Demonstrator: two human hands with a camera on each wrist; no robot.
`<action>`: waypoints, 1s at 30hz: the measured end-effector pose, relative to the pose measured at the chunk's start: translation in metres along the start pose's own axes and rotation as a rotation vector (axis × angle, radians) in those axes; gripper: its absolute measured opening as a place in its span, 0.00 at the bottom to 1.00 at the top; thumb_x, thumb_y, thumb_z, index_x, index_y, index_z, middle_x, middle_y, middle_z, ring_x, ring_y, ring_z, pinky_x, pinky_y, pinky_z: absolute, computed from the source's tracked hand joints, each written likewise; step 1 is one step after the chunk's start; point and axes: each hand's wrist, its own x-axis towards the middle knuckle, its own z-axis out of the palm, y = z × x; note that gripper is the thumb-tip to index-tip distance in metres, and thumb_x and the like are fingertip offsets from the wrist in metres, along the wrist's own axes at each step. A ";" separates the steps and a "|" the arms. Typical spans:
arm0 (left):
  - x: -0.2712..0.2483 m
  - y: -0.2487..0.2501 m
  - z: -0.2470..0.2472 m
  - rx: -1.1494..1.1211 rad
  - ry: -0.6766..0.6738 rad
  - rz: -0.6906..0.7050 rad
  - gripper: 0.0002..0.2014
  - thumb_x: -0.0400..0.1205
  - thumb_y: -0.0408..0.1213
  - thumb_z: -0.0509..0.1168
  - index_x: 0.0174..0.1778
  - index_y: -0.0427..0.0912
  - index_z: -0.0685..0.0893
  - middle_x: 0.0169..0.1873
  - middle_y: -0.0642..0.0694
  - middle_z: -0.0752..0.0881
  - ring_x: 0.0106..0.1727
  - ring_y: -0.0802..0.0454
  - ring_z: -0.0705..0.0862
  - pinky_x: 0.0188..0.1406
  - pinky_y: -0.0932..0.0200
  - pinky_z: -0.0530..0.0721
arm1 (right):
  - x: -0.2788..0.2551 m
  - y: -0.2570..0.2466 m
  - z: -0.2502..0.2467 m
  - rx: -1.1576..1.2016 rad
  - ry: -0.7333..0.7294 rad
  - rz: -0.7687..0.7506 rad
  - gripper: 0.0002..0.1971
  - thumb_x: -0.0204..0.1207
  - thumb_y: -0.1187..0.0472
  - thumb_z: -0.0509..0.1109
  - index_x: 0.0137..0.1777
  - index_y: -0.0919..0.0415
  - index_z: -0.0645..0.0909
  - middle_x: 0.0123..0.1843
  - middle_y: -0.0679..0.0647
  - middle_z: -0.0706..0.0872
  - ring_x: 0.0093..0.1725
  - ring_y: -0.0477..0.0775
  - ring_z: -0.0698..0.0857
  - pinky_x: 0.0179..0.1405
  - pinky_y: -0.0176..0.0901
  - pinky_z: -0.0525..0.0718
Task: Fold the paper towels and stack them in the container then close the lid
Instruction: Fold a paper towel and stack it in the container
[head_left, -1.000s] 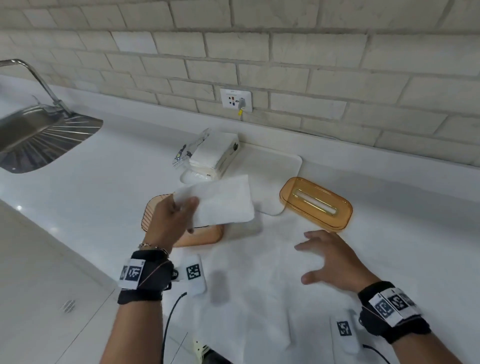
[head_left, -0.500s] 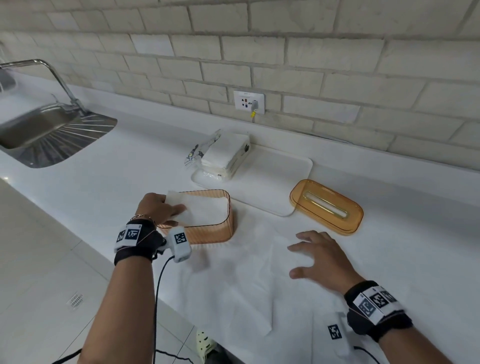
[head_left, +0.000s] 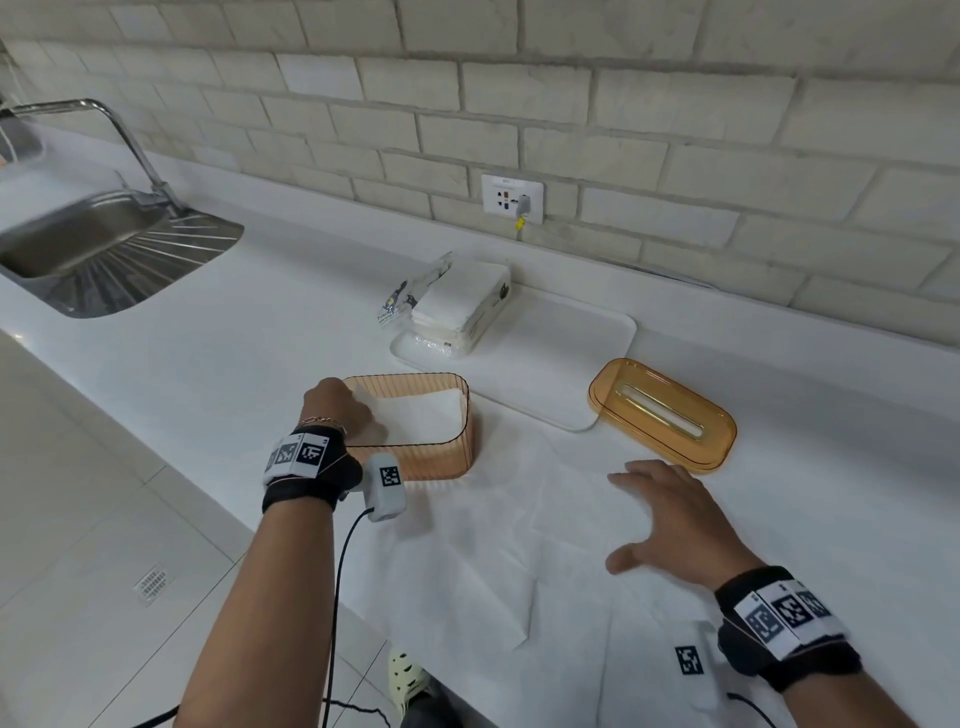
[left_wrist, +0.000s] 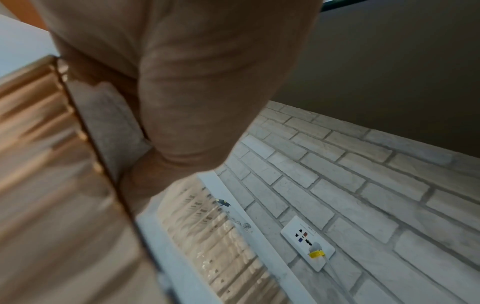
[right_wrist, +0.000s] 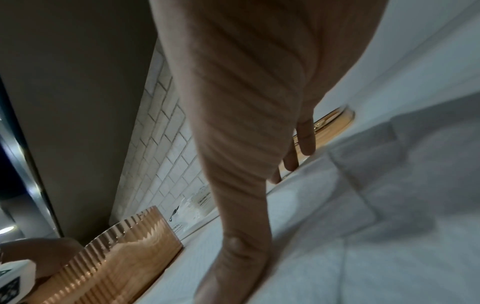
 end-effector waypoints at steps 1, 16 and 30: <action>-0.002 0.001 0.000 0.008 0.002 0.005 0.19 0.81 0.34 0.75 0.65 0.28 0.84 0.66 0.29 0.86 0.67 0.31 0.85 0.54 0.49 0.81 | -0.001 0.003 -0.001 0.002 -0.015 0.005 0.59 0.55 0.32 0.88 0.88 0.41 0.67 0.88 0.39 0.63 0.87 0.45 0.60 0.87 0.48 0.64; -0.130 0.047 0.074 -0.307 0.073 0.627 0.13 0.76 0.46 0.82 0.54 0.49 0.93 0.46 0.56 0.92 0.41 0.60 0.89 0.45 0.64 0.86 | 0.008 -0.009 -0.024 -0.073 -0.145 0.044 0.58 0.56 0.39 0.92 0.86 0.48 0.69 0.79 0.49 0.79 0.80 0.56 0.73 0.78 0.46 0.72; -0.127 0.071 0.133 -0.745 -0.455 0.356 0.31 0.67 0.57 0.86 0.46 0.31 0.89 0.38 0.41 0.91 0.40 0.48 0.86 0.44 0.43 0.90 | 0.002 0.032 -0.040 0.325 -0.171 0.108 0.38 0.60 0.57 0.94 0.72 0.49 0.84 0.68 0.36 0.85 0.72 0.47 0.84 0.72 0.40 0.81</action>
